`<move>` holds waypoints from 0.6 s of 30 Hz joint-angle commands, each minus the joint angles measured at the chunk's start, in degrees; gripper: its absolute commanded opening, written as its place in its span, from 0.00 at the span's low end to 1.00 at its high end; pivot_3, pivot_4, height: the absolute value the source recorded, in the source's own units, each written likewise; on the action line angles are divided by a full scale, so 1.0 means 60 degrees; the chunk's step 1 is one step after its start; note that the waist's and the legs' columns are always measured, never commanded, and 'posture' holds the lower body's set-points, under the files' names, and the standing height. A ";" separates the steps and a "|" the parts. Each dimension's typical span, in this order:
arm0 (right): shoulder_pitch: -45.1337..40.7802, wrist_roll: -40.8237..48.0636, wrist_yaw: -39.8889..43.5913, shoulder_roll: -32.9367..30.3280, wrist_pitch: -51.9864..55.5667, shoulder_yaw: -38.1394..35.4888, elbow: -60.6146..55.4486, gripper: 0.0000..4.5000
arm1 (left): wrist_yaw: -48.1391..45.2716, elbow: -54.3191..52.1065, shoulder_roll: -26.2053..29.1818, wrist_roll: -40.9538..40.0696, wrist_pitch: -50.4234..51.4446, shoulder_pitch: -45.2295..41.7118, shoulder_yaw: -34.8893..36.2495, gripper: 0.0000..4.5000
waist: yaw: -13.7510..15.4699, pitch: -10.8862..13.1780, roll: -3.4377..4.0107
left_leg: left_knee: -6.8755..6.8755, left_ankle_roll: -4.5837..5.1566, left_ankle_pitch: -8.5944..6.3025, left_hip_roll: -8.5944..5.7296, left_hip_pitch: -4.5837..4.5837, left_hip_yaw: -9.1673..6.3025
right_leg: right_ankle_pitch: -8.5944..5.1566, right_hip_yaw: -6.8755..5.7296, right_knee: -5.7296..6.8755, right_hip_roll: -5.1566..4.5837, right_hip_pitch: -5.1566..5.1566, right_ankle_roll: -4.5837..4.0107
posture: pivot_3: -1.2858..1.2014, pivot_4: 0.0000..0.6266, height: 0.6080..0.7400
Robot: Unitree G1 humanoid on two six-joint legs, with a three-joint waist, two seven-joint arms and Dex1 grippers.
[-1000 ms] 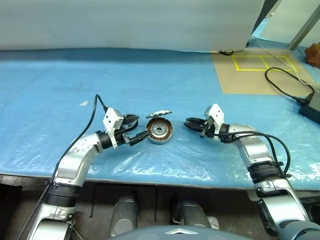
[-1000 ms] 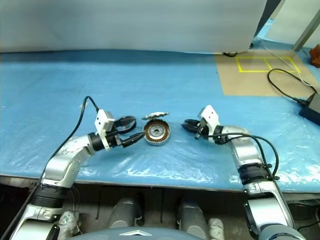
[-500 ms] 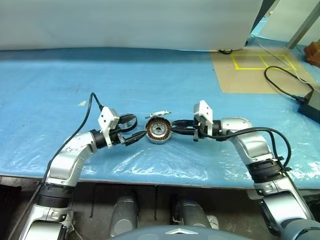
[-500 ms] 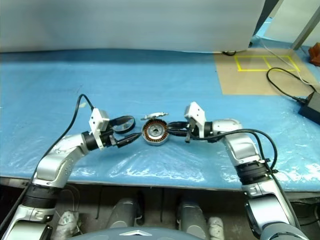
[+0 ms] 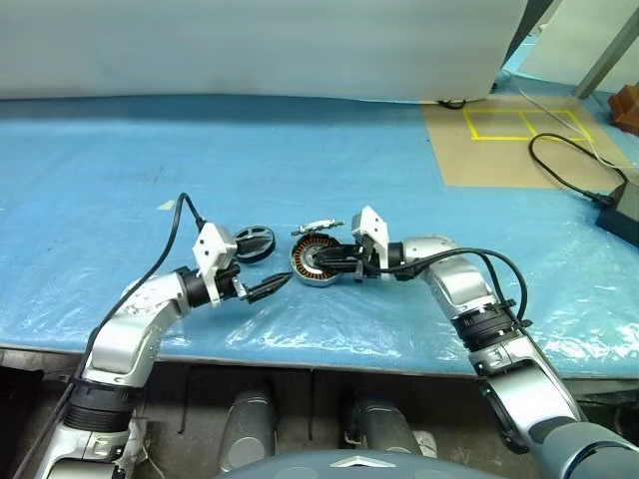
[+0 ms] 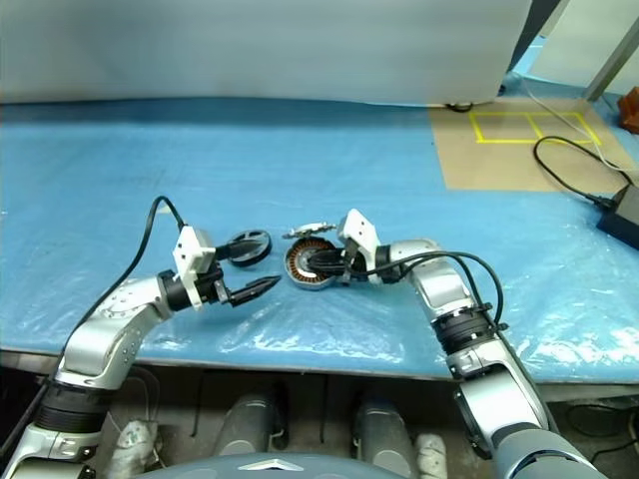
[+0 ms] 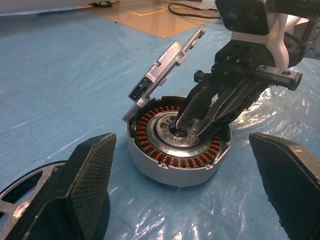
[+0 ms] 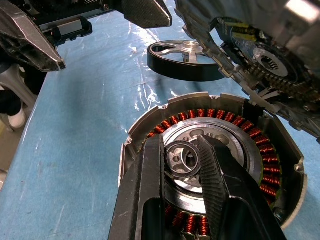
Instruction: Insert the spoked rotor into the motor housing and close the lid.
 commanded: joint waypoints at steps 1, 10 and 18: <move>-0.0270 -0.0008 0.0018 -0.0014 -0.0281 -0.0134 -0.0011 0.14 | -0.0031 -0.0377 0.0028 0.0050 -0.0234 0.0075 -0.0057 1.00 | 0.0000 0.0000 0.0000 | 0.0002 0.0000 0.0000 0.0000 0.0001 0.0000 | 0.0000 0.0000 0.0003 0.0000 0.0000 0.0000 | 0.52 0.24 1.00; -0.0469 -0.0023 -0.0161 0.0153 -0.0417 -0.0247 0.0009 0.14 | 0.0002 -0.0192 -0.0150 0.0110 -0.0332 0.0138 -0.0295 1.00 | 0.0001 0.0000 0.0000 | 0.0014 -0.0001 0.0001 0.0004 0.0007 0.0007 | 0.0000 0.0003 0.0025 0.0000 0.0000 0.0000 | 0.52 0.24 1.00; -0.0525 -0.0223 -0.0404 0.0310 -0.0708 -0.0254 0.0728 0.14 | -0.0018 -0.0180 -0.0183 0.0159 -0.0344 0.0179 -0.0363 1.00 | -0.0001 0.0000 0.0000 | 0.0016 -0.0002 0.0001 0.0004 0.0009 0.0011 | 0.0000 0.0006 0.0029 0.0000 0.0000 -0.0001 | 0.52 0.24 1.00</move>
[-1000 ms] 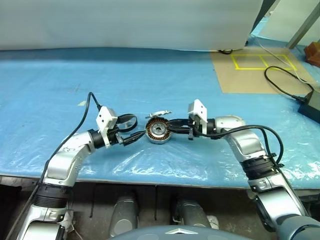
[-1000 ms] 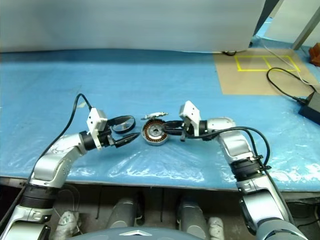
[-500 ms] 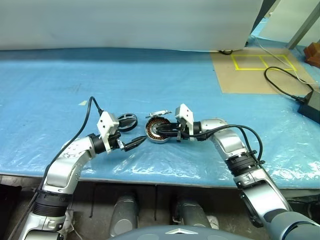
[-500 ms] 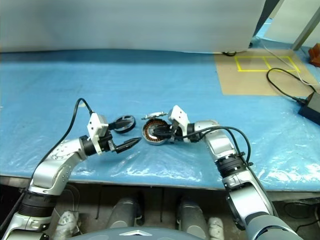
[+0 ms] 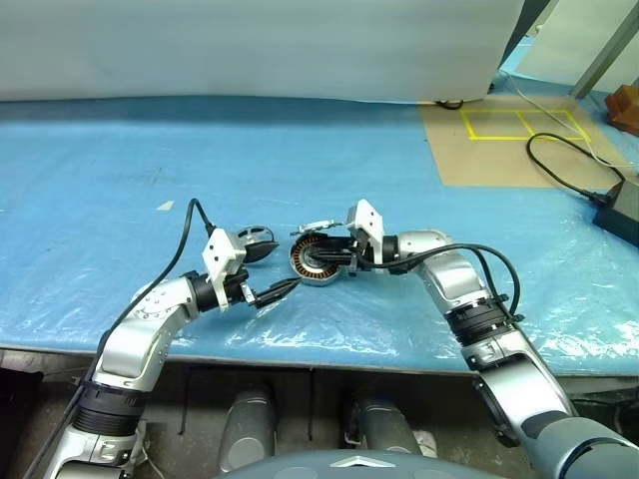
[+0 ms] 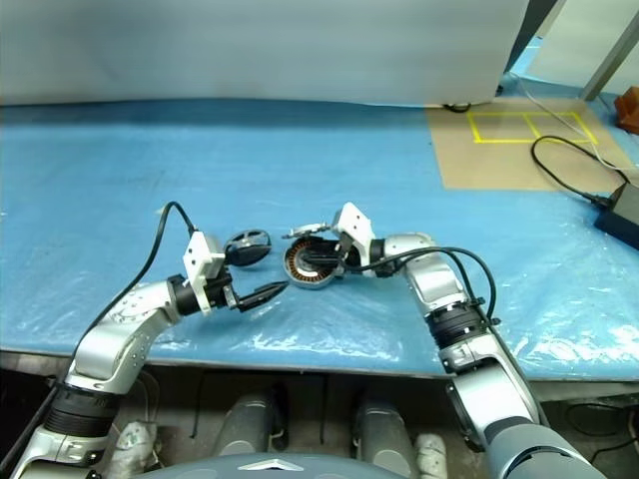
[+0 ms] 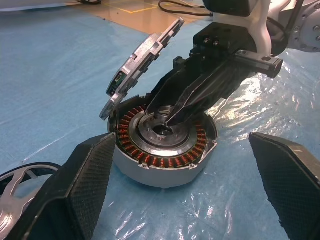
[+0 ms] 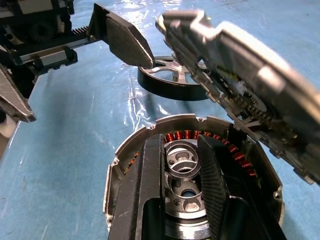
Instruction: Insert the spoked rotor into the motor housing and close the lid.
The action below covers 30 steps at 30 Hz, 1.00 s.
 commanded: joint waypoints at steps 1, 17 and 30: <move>-0.0221 -0.0114 -0.0061 -0.0009 -0.0362 -0.0142 0.0390 0.14 | -0.0013 -0.0205 -0.0012 -0.0002 -0.0140 0.0068 -0.0021 1.00 | 0.0000 0.0000 0.0000 | 0.0000 0.0000 0.0000 0.0000 0.0000 0.0001 | 0.0000 0.0000 0.0001 0.0000 0.0000 0.0000 | 0.52 0.24 1.00; -0.0212 -0.0106 -0.0028 0.0137 -0.0507 -0.0145 0.0482 0.14 | 0.0099 -0.0252 -0.0134 -0.0028 -0.0028 0.0085 -0.0025 1.00 | 0.0003 0.0000 0.0000 | 0.0004 -0.0001 0.0001 0.0025 0.0034 0.0063 | -0.0001 0.0018 0.0019 -0.0001 0.0009 -0.0001 | 0.52 0.24 1.00; -0.0202 -0.0252 0.0187 0.0108 -0.0431 0.0066 0.0370 0.14 | 0.0209 -0.0117 -0.0273 -0.0133 0.0075 -0.0094 0.0107 1.00 | 0.0003 0.0000 0.0000 | 0.0003 -0.0001 0.0001 0.0026 0.0035 0.0067 | -0.0001 0.0021 0.0022 -0.0001 0.0007 -0.0001 | 0.52 0.24 1.00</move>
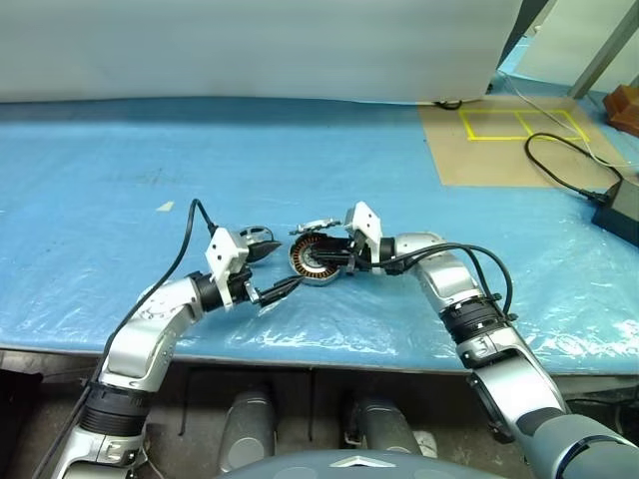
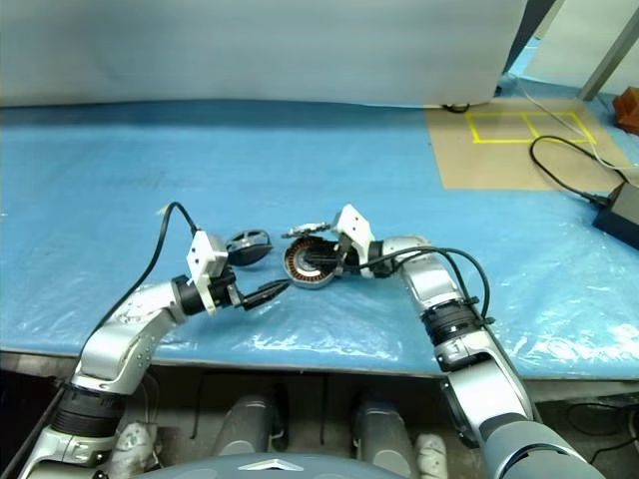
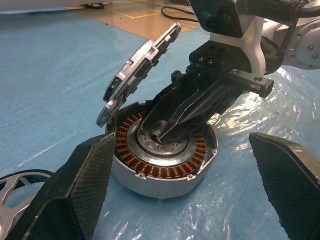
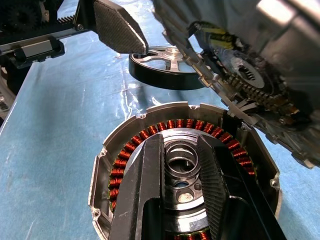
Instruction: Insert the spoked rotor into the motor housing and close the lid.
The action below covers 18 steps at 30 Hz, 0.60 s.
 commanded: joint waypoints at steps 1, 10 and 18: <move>-0.0006 -0.0055 0.0142 -0.0070 -0.0013 0.0074 -0.0322 0.14 | 0.0002 -0.0125 0.0025 -0.0096 -0.0053 -0.0017 0.0103 1.00 | 0.0000 0.0000 0.0000 | 0.0000 0.0000 0.0000 0.0000 0.0000 0.0001 | 0.0000 0.0001 0.0000 0.0000 0.0000 0.0000 | 0.52 0.24 1.00; 0.0026 -0.0289 -0.0098 -0.0001 -0.0354 0.0025 0.0160 0.14 | 0.0017 -0.0136 -0.0011 -0.0049 -0.0079 -0.0005 0.0043 1.00 | -0.0001 0.0000 0.0000 | 0.0000 0.0000 0.0000 0.0000 0.0004 0.0001 | 0.0000 0.0002 0.0002 0.0000 0.0003 0.0000 | 0.52 0.24 1.00; 0.0016 0.0262 0.0224 -0.0019 0.0436 -0.0186 -0.0140 0.41 | 0.0026 -0.0138 -0.0017 -0.0090 -0.0031 -0.0028 0.0068 1.00 | 0.0000 0.0000 -0.0001 | 0.0001 0.0000 0.0000 0.0000 0.0008 0.0002 | 0.0000 0.0002 0.0003 0.0000 0.0007 0.0000 | 0.52 0.24 1.00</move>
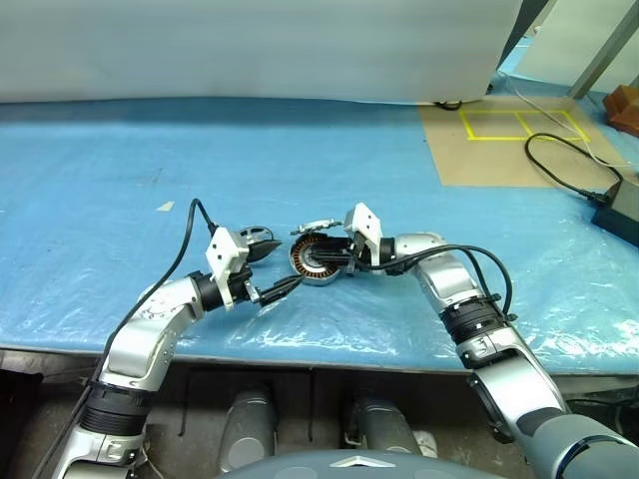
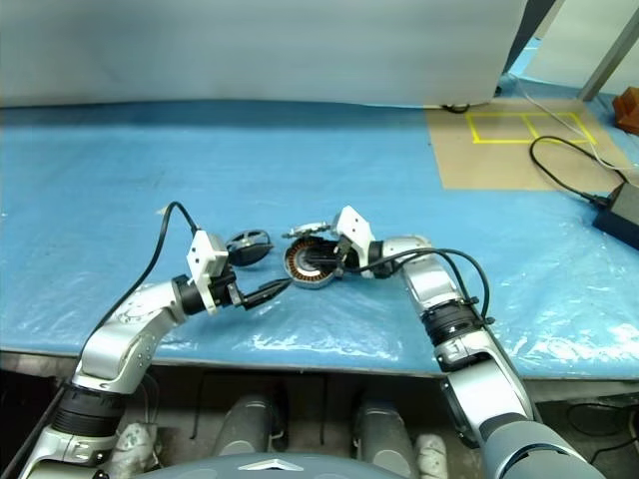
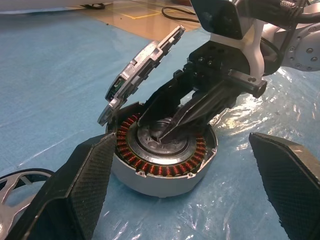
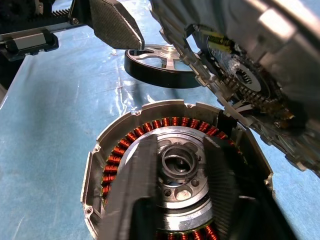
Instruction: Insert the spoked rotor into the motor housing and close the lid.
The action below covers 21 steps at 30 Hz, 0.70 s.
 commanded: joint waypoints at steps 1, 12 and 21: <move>0.0022 0.0398 0.0264 -0.0024 0.0685 -0.0178 -0.0420 0.41 | 0.0017 -0.0150 0.0002 -0.0102 -0.0022 -0.0041 0.0072 1.00 | 0.0004 0.0000 0.0000 | 0.0000 0.0000 0.0000 0.0000 0.0002 0.0000 | 0.0000 0.0000 0.0000 0.0000 0.0001 0.0000 | 0.52 0.24 1.00; -0.0083 0.1000 0.0162 -0.0155 0.1084 -0.0877 -0.1241 0.41 | -0.0002 -0.0009 -0.0020 -0.0091 -0.0020 -0.0133 0.0078 1.00 | 0.0007 0.0000 0.0000 | 0.0000 0.0000 0.0000 0.0001 -0.0003 0.0002 | 0.0000 0.0001 0.0000 0.0000 -0.0004 0.0000 | 0.52 0.24 1.00; 0.0047 0.1707 0.0256 -0.0355 0.1933 -0.1323 -0.2140 0.26 | -0.0055 0.0115 -0.0046 -0.0089 -0.0023 -0.0192 0.0028 1.00 | 0.0008 0.0000 0.0000 | -0.0001 0.0000 0.0000 0.0001 -0.0004 0.0002 | 0.0000 0.0001 -0.0001 0.0000 -0.0007 0.0000 | 0.52 0.24 1.00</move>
